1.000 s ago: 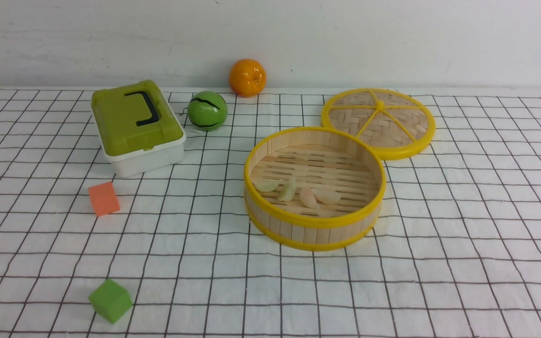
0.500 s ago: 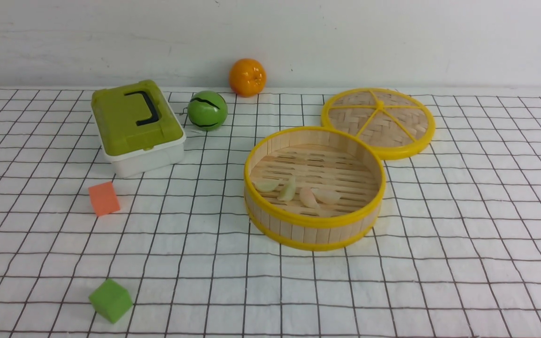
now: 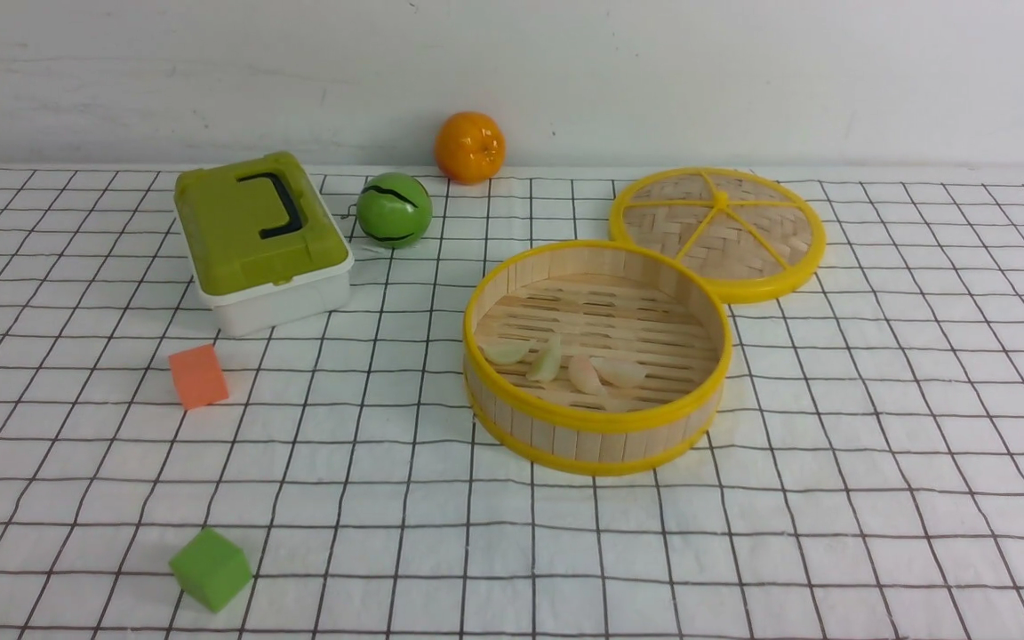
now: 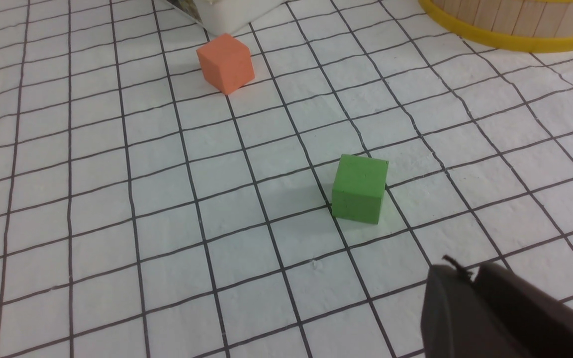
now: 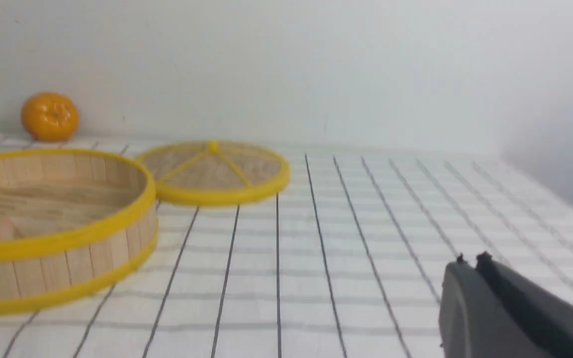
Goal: Put the dumplings into the steamer on the table with the white tablecloth.
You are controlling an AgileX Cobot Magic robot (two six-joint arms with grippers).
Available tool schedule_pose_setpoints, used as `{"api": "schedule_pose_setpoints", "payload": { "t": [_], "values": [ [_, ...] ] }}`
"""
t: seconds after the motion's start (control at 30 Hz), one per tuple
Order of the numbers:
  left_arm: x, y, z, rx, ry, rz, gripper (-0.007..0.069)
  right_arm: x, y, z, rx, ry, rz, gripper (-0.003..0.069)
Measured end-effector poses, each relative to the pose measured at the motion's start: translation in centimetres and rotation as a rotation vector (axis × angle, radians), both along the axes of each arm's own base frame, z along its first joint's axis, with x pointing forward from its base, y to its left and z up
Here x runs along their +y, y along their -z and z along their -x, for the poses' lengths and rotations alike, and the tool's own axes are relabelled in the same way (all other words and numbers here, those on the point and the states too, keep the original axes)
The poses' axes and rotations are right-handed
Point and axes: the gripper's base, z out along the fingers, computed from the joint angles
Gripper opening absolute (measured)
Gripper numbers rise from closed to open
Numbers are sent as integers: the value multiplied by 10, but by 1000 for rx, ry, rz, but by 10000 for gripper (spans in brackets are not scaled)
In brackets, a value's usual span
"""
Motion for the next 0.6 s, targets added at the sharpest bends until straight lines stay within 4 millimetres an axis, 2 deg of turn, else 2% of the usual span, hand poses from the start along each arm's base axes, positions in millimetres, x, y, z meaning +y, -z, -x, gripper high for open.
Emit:
{"api": "schedule_pose_setpoints", "payload": {
  "t": [0.17,0.6],
  "values": [
    [0,0,0,1,0,0,57,3,19,4,217,-25,-119,18],
    [0,0,0,2,0,-1,66,5,20,5,241,-52,-147,21]
  ]
}}
